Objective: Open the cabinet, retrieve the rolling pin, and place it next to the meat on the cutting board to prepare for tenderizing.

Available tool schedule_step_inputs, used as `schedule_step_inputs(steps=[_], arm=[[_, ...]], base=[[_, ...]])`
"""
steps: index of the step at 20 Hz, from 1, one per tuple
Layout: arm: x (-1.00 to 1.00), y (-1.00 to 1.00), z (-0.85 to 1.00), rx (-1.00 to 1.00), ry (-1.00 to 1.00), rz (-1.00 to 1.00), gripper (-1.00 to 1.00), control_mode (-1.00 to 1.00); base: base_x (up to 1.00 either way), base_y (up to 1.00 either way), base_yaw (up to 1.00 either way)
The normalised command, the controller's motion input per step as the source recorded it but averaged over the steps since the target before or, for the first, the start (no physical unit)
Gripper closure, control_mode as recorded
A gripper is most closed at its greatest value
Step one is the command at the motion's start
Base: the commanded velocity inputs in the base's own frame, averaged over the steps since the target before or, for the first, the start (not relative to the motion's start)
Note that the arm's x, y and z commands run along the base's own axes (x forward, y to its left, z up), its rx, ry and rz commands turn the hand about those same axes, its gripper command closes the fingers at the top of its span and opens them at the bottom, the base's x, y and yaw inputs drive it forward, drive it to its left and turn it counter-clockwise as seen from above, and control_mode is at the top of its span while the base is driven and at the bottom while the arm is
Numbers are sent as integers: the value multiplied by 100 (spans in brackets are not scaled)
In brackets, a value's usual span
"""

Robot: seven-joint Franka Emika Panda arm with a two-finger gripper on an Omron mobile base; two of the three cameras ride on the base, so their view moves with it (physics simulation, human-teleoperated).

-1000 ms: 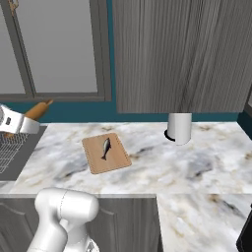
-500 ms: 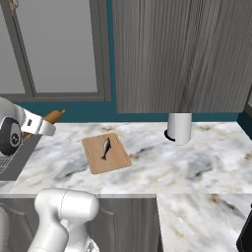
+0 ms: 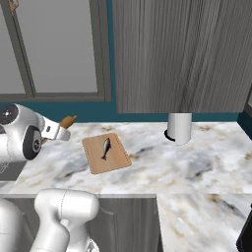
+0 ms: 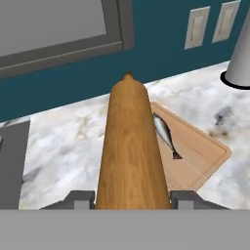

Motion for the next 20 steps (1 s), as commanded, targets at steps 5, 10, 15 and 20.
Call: schedule_step_inputs(steps=[5,10,15,20], arm=[[47,-29,-33,0,0,0,100,-100],[46,-23,-30,0,0,0,100,-100],[41,-17,-33,0,0,3,100,-100],[31,-4,-34,0,1,5,100,-100]], base=[[0,0,0],[0,0,0],[0,0,0],[0,0,0]])
